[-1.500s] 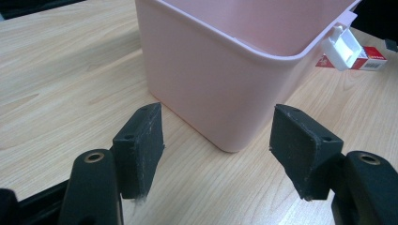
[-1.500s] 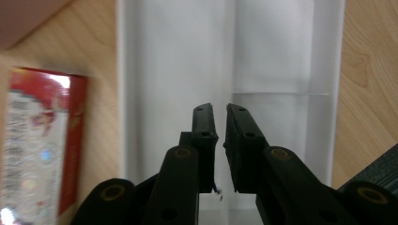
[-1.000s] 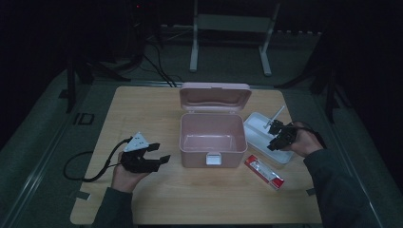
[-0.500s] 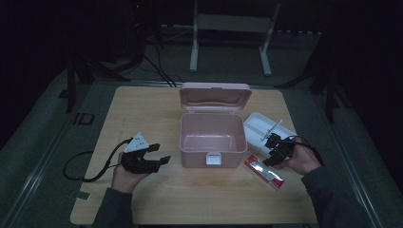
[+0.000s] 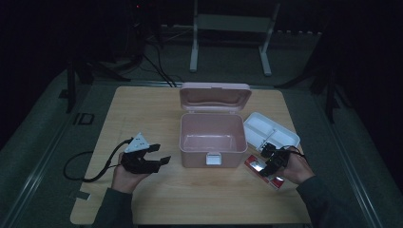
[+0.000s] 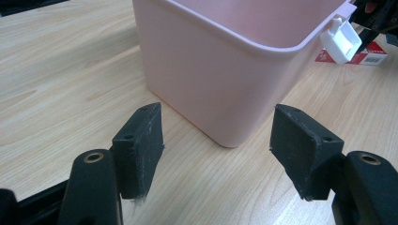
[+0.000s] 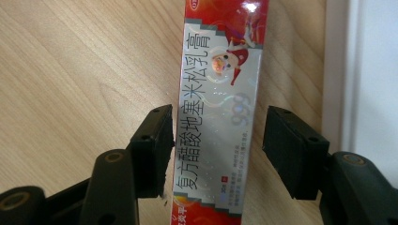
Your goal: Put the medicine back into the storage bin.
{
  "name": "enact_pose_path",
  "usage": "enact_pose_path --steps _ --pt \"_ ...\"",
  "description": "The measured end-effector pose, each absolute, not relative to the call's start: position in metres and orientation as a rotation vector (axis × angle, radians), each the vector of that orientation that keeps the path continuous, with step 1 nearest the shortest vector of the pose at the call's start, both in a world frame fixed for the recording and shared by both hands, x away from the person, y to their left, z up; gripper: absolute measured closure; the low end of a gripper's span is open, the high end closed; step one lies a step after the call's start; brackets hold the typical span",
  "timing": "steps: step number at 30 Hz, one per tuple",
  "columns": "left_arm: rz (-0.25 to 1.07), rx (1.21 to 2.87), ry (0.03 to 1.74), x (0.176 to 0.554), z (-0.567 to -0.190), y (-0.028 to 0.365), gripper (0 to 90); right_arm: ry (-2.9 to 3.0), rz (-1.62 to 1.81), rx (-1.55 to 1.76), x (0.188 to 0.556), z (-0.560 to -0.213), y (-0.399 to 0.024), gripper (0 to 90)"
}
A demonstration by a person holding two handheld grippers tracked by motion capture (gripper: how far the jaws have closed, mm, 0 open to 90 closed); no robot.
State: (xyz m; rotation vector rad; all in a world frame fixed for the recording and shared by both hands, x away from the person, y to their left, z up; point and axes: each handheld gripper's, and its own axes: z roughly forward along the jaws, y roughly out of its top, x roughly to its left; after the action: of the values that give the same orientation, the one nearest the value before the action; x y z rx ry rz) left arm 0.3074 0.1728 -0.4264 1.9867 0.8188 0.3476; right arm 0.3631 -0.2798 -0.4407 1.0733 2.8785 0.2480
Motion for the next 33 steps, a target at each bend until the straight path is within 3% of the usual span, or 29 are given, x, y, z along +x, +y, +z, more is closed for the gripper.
enact_pose_path --steps 9,33 --pt "0.342 1.991 0.815 0.308 -0.427 0.172 34.3 2.898 0.18 1.058 0.365 -0.448 -0.274 48.3" --pt "0.34 1.994 0.813 0.308 -0.427 0.172 34.3 2.98 0.025 0.875 0.367 -0.442 -0.268 51.1"
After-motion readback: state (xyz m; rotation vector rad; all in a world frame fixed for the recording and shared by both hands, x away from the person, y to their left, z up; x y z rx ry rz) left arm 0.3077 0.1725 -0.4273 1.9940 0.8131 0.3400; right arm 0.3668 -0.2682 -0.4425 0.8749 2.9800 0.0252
